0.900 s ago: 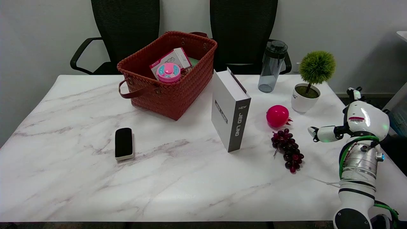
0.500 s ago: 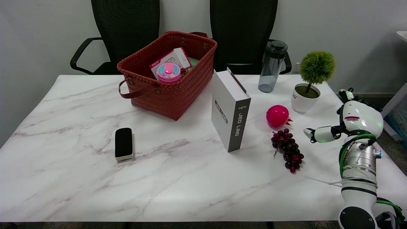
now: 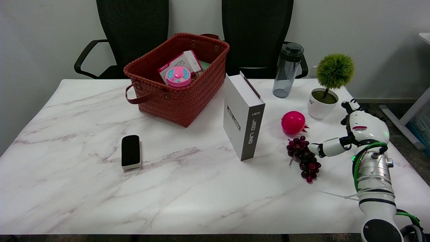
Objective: Pick up the grapes.
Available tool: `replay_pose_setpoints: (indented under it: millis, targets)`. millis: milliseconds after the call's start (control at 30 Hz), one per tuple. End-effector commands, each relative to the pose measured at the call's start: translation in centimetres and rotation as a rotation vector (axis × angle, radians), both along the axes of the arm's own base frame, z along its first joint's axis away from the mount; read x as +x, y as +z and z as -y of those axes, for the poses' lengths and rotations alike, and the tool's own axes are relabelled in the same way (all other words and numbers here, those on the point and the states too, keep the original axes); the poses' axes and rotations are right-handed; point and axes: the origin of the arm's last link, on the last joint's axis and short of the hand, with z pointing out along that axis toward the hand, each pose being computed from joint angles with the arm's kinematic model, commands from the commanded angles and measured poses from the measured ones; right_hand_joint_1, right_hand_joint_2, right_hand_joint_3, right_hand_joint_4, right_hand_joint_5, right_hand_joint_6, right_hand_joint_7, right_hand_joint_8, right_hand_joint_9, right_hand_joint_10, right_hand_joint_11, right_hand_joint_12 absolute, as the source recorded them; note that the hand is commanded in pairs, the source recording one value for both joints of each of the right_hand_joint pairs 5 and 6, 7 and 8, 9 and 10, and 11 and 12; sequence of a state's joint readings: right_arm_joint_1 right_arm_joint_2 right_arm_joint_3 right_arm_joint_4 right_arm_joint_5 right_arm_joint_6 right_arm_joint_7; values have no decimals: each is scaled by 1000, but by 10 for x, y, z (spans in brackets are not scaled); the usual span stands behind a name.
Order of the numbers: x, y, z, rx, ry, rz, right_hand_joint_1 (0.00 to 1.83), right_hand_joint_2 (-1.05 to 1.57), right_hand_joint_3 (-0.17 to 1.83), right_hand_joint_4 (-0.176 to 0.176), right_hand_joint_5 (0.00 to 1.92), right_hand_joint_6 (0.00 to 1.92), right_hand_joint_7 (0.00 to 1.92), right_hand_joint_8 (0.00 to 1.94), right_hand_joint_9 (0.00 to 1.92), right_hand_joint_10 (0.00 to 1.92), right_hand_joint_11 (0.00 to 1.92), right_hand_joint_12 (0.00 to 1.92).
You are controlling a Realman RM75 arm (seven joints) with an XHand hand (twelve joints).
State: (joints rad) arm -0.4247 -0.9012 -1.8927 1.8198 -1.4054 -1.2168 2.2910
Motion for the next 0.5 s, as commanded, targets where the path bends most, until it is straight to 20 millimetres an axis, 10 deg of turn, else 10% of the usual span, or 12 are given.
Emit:
replay_pose_setpoints:
  millis: [33,500]
  targets:
    - [10,-24,-5,63,51,-27,983,-41,677,0,277,277,724,724,811,811,648,648]
    - [-17,-44,-7,70,-15,112,974,21,658,0,244,244,532,532,510,510,395,395]
